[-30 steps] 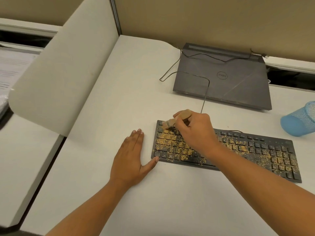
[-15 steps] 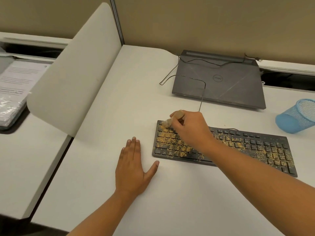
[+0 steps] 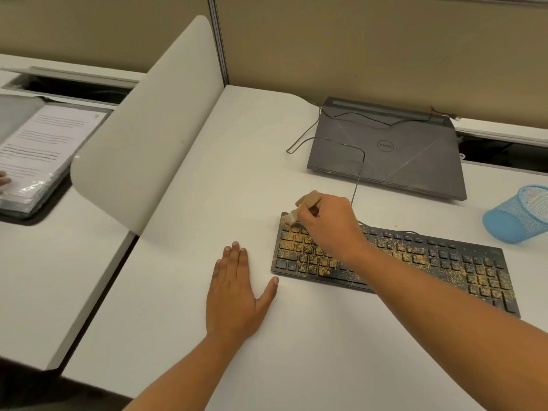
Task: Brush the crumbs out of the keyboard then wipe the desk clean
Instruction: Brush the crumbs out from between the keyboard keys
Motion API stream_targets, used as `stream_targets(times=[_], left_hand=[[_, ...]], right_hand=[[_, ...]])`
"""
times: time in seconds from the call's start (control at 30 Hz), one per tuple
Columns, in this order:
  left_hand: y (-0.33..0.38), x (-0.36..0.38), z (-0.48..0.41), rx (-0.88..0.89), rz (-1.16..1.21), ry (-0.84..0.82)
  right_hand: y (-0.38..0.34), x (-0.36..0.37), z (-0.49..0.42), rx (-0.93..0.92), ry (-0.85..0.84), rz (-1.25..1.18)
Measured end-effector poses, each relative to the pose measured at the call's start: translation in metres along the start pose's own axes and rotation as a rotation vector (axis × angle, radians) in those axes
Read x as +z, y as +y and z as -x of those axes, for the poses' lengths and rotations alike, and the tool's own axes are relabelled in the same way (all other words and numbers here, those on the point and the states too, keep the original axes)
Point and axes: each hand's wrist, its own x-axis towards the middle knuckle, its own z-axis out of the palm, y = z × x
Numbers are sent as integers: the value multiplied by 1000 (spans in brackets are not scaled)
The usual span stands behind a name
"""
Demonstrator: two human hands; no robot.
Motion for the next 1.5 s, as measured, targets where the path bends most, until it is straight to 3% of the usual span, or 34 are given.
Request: stream_targets(times=[0.4, 0.53, 0.67, 0.8, 0.9, 1.03, 1.2, 1.3, 1.37, 1.5], left_hand=[[0, 0, -1, 2, 17, 6], [1, 0, -1, -4, 19, -4], [1, 0, -2, -6, 18, -5], [2, -1, -2, -10, 18, -2], [2, -1, -2, -10, 12, -1], [2, -1, -2, -14, 9, -6], [1, -1, -2, -9, 1, -9], [2, -1, -2, -7, 4, -8], [1, 0, -2, -5, 5, -11], [0, 0, -1, -9, 6, -11]], right_hand=[[-1, -9, -5, 22, 92, 7], [-3, 2, -2, 35, 6, -4], [-3, 4, -4, 19, 61, 1], [-7, 6, -3, -2, 2, 8], [-6, 2, -7, 5, 75, 15], [-1, 5, -6, 19, -44, -18], [3, -6, -10, 57, 107, 10], [4, -4, -10, 56, 15, 11], [1, -9, -11, 68, 45, -11], [4, -18, -9, 89, 164, 194]])
